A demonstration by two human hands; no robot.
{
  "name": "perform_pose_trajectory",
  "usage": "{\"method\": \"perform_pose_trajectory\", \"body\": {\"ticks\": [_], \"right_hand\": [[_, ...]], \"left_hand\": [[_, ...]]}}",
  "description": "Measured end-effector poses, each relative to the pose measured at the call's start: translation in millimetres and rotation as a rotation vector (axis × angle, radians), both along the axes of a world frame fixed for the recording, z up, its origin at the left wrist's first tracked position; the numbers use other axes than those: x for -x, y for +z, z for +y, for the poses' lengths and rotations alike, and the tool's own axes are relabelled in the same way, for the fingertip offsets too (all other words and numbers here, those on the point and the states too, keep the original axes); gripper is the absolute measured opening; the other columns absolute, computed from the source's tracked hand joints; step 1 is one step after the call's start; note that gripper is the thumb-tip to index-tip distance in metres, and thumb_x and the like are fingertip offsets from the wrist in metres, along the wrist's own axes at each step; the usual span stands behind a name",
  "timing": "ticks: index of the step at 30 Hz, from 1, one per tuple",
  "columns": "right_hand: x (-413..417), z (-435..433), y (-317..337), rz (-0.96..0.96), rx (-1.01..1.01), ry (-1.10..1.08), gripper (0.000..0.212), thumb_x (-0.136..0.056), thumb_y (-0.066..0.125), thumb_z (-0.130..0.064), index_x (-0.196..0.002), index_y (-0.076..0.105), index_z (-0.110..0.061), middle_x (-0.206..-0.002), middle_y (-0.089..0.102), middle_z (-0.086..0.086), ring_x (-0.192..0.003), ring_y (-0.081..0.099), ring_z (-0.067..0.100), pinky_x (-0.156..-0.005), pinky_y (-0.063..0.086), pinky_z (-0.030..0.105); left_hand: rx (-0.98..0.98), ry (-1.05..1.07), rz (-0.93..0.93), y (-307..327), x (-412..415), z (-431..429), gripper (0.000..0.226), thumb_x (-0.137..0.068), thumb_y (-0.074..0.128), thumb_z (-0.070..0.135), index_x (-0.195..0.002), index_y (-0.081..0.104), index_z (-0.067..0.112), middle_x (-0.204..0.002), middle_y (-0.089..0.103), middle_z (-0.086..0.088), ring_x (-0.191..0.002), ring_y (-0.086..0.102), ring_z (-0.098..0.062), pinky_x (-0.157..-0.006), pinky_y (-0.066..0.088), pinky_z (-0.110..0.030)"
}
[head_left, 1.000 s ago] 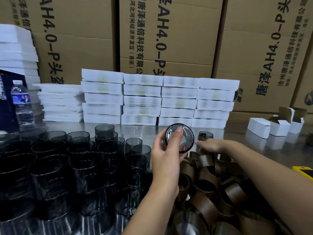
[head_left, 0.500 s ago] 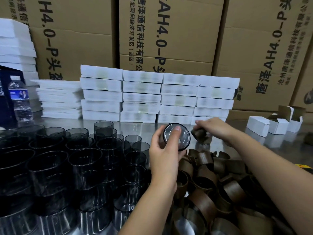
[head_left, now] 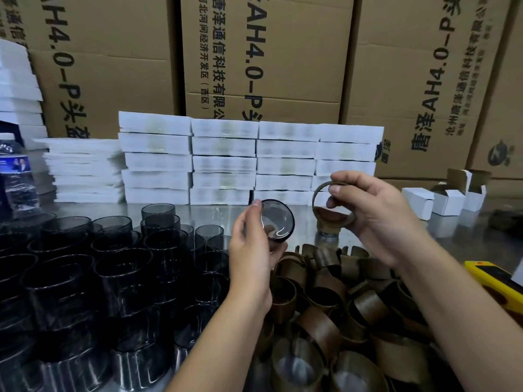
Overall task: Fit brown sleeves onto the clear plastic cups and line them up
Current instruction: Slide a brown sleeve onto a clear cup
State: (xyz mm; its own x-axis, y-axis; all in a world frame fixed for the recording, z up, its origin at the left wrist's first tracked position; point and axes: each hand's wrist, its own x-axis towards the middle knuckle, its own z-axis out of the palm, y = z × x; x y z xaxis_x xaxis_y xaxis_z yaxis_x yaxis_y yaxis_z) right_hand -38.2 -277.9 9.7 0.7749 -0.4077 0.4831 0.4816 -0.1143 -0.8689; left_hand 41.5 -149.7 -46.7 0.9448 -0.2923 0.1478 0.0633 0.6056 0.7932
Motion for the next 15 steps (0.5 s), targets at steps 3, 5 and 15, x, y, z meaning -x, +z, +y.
{"method": "perform_pose_trajectory", "body": {"ticks": [3, 5, 15], "right_hand": [[-1, 5, -11, -0.09, -0.118, 0.002, 0.015, -0.066, 0.07, -0.012, -0.08, 0.069, -0.015, -0.07, 0.065, -0.001, -0.065, 0.063, 0.014, -0.063, 0.056, 0.028], [-5, 6, -21, -0.11, -0.143, -0.057, 0.01, -0.072, 0.068, -0.007, -0.077, 0.069, -0.016, -0.071, 0.065, 0.0, -0.068, 0.061, 0.018, -0.064, 0.055, 0.024], [-9, 0, -35, -0.053, -0.046, -0.222, 0.013, -0.086, 0.064, -0.014, -0.075, 0.057, -0.017, -0.064, 0.067, -0.006, -0.061, 0.061, 0.005, -0.061, 0.047, 0.02]], "left_hand": [[-0.011, -0.039, 0.019, 2, 1, 2, 0.035, -0.087, 0.054, 0.052, -0.109, 0.063, 0.027, -0.108, 0.068, -0.009, -0.095, 0.069, -0.023, -0.07, 0.06, -0.031], [-0.05, -0.069, -0.001, 2, 2, 2, 0.034, -0.087, 0.055, 0.051, -0.109, 0.065, 0.027, -0.103, 0.071, -0.006, -0.087, 0.072, -0.017, -0.067, 0.059, -0.029], [-0.151, -0.256, -0.119, -4, 10, -4, 0.046, -0.066, 0.076, 0.053, -0.105, 0.07, 0.031, -0.096, 0.074, 0.007, -0.085, 0.072, -0.007, -0.089, 0.056, -0.039]]}}
